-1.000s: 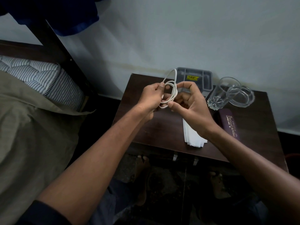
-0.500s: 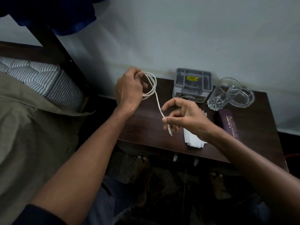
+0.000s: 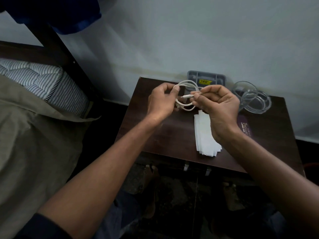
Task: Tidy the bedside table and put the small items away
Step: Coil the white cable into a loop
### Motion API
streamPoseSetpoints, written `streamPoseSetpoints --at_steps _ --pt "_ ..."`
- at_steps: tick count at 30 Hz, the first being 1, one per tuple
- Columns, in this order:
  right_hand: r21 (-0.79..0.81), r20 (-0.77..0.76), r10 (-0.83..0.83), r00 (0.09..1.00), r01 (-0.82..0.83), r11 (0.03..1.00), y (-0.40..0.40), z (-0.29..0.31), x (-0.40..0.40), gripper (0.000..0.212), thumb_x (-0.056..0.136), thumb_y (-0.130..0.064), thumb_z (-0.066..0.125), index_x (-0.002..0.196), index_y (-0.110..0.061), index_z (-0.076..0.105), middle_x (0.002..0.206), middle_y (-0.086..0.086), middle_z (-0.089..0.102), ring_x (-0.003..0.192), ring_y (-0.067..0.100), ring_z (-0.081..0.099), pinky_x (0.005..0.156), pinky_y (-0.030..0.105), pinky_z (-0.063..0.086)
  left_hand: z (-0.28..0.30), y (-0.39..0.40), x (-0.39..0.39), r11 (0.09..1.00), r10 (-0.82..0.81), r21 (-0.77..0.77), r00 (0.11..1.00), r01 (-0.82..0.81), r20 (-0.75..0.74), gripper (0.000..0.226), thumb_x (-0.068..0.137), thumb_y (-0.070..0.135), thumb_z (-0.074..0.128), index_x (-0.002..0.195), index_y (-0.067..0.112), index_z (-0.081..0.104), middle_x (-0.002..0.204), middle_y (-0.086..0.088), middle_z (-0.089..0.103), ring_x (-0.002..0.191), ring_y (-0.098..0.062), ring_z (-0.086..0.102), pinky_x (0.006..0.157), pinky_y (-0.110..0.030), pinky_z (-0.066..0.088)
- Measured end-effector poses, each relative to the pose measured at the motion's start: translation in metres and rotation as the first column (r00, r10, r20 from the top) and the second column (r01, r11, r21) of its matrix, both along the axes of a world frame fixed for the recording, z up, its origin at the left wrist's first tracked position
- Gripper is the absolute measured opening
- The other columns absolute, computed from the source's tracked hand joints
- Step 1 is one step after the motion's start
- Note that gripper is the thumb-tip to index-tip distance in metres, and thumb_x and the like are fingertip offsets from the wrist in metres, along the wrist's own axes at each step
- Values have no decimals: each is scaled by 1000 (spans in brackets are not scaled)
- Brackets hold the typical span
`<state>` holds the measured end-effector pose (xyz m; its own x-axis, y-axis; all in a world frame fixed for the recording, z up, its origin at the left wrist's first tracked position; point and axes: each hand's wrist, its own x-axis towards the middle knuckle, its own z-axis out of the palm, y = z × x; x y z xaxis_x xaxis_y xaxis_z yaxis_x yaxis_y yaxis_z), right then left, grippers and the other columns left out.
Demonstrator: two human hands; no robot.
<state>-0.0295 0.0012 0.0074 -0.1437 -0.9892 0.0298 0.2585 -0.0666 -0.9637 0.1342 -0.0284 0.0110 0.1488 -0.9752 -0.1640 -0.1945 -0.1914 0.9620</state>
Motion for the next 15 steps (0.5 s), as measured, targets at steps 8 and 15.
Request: streamPoseSetpoints --at_steps 8,15 --pt "-143 -849 -55 526 -128 981 -2 -17 -4 15 99 -12 67 111 -19 73 100 0 79 97 20 73 80 41 59 7 6 -3 991 -99 73 979 113 -181 25 109 28 60 120 7 68 99 -12 82 81 -24 82 56 -27 61" --pt "-305 -729 -348 590 175 936 6 -7 7 23 83 -10 81 103 -19 75 85 -4 76 87 23 67 80 40 55 4 4 -11 989 -147 -13 975 147 -164 22 111 25 56 119 5 62 100 -12 82 79 -26 81 55 -29 60"
